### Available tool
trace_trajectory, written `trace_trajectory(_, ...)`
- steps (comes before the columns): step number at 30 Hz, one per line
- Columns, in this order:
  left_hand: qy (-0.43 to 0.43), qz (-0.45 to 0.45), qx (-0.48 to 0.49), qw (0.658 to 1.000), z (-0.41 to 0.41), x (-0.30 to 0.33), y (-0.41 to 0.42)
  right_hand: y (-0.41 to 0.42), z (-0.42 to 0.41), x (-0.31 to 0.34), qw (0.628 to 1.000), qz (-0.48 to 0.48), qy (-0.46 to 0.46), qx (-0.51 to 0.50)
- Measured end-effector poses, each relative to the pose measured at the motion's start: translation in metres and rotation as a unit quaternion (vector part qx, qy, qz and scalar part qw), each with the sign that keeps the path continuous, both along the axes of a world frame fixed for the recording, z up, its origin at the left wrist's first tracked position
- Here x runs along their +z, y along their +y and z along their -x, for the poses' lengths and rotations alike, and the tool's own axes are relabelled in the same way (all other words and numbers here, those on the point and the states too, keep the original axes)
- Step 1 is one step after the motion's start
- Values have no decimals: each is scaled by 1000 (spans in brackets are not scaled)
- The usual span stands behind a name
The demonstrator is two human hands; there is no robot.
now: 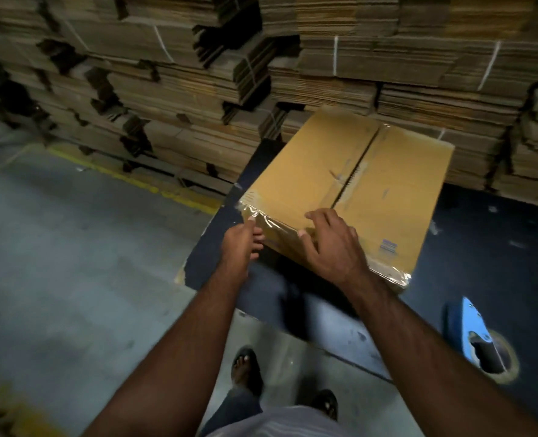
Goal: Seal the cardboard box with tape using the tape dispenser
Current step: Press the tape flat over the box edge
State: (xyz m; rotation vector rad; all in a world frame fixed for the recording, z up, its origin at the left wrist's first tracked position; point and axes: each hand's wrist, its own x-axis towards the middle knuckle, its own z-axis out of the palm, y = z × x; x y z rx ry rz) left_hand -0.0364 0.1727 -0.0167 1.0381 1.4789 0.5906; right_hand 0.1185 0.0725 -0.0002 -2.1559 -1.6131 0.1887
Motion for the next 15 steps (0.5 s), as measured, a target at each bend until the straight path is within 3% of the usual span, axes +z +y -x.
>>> trace_trajectory(3,-80,105,8,991,15,-7,35,37,18,0,1000,8,-16,16)
trace_trajectory(15,-164,227,39,959,26,-33,112,138,59,-19,999,45,-29,-8)
